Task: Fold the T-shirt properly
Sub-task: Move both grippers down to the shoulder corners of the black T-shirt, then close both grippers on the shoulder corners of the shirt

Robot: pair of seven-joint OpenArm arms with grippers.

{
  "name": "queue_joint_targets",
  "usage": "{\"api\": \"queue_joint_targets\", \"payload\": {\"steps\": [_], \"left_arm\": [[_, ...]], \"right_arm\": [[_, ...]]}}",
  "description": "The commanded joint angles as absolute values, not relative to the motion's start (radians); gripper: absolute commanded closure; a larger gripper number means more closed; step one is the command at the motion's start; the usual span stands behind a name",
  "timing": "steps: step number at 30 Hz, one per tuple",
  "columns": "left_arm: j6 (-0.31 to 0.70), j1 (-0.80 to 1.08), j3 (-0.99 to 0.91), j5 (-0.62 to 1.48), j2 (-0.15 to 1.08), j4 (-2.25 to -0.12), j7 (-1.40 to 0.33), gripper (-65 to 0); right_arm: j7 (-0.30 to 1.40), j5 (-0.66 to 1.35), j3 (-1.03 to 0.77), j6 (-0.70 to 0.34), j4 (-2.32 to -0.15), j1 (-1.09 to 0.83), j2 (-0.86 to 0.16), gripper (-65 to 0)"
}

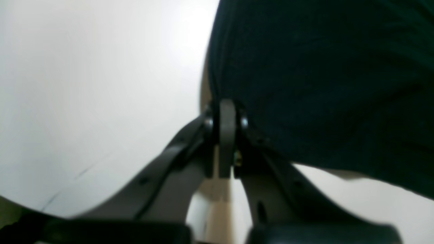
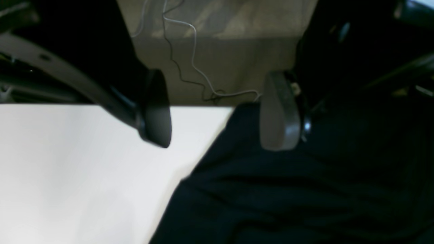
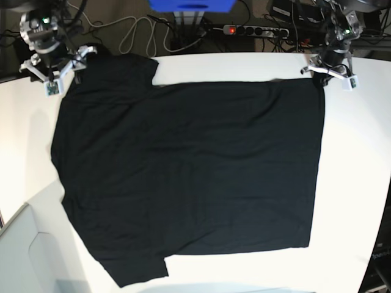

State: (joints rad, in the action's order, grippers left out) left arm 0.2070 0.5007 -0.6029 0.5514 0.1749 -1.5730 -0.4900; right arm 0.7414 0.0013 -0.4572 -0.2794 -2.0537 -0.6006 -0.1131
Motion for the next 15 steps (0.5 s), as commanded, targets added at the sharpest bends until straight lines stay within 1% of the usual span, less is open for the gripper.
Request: {"api": "queue_joint_targets", "payload": {"steps": [1, 4, 6, 8, 15], "left_arm": [[0.206, 0.513, -0.607, 0.549, 0.182, -1.584, -0.499, 0.0], [0.206, 0.513, -0.608, 0.549, 0.182, -1.583, -0.499, 0.0], [0.206, 0.513, -0.608, 0.549, 0.180, -1.583, -0.499, 0.0], [0.206, 0.513, -0.608, 0.549, 0.180, -1.583, -0.499, 0.0], [0.206, 0.513, -0.608, 0.549, 0.160, -1.584, -0.498, 0.0]], "right_arm": [[0.746, 0.005, -0.461, -0.295, -2.066, -0.588, -0.122, -39.6], [0.803, 0.005, -0.460, -0.297, -2.046, -0.547, -0.120, -39.6], [0.820, 0.005, -0.450, -0.315, -2.025, -0.530, -0.120, -39.6], [0.817, 0.005, -0.447, -0.343, -1.988, -0.527, -0.120, -39.6], [0.814, 0.005, -0.447, -0.349, -1.825, -0.490, -0.119, -39.6]]}}
